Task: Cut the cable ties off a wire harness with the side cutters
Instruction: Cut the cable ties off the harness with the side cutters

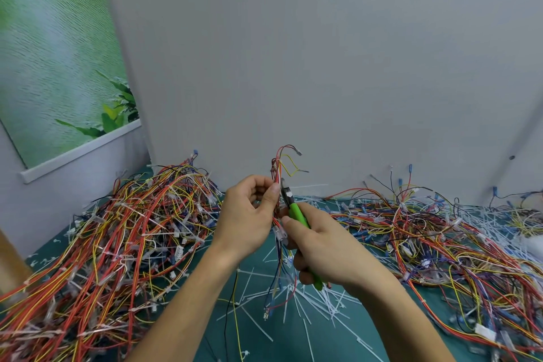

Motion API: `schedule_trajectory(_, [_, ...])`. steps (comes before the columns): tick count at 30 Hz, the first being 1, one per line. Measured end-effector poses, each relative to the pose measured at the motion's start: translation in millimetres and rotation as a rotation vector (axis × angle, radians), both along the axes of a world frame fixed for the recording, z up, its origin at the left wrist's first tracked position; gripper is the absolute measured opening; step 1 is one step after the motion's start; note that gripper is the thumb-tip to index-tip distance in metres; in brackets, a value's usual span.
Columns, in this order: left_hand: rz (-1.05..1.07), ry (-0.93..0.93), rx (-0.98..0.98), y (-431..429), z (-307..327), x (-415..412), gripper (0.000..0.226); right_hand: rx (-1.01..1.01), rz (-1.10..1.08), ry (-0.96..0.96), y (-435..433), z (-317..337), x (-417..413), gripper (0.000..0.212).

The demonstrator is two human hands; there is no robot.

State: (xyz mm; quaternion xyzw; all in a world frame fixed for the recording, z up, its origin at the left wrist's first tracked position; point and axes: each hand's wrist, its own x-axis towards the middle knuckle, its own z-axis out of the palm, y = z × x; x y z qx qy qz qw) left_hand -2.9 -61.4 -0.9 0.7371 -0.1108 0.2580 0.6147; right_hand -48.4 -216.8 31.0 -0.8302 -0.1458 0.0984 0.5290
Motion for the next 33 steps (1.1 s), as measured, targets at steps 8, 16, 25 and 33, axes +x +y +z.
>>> schedule_trajectory(8, [-0.032,0.015,0.000,0.9,-2.1,0.4,0.014,0.060,0.045,0.077,0.2,4.8,-1.8,0.019])
schedule_trajectory(16, [-0.026,0.023,0.006,0.2,-0.5,-1.7,0.013,-0.016,0.023,0.019,-3.1,-0.1,2.4,0.028])
schedule_trajectory(25, [-0.027,0.024,-0.035,-2.3,1.6,-1.7,0.014,0.081,0.016,0.057,-1.8,-1.5,1.3,0.024])
schedule_trajectory(33, [-0.038,0.034,0.026,0.3,-3.1,0.1,0.010,0.104,0.075,0.144,-3.0,7.3,-2.0,0.024])
